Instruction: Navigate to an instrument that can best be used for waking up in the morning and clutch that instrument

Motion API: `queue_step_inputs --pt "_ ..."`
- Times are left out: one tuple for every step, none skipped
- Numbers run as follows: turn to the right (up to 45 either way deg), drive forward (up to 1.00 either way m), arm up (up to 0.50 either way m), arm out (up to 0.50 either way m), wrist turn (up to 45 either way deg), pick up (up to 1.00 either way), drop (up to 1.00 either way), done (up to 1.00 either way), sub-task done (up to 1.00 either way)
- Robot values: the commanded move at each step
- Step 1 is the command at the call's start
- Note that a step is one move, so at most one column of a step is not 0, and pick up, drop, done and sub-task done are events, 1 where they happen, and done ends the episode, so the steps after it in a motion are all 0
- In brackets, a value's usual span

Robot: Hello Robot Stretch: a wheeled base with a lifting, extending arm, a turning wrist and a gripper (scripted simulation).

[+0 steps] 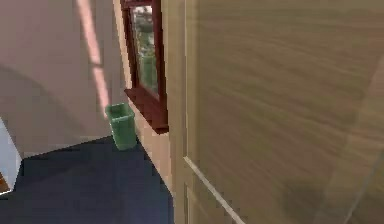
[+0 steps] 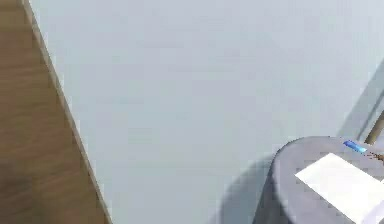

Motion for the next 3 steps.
queue_step_inputs --pt "-30.0 0.00 0.00 0.00 0.0 0.00 0.00 0.00 0.00" --pt "0.0 1.00 0.00 0.00 0.0 0.00 0.00 0.00 0.00" --pt "-9.0 0.00 0.00 0.00 0.0 0.00 0.00 0.00 0.00"
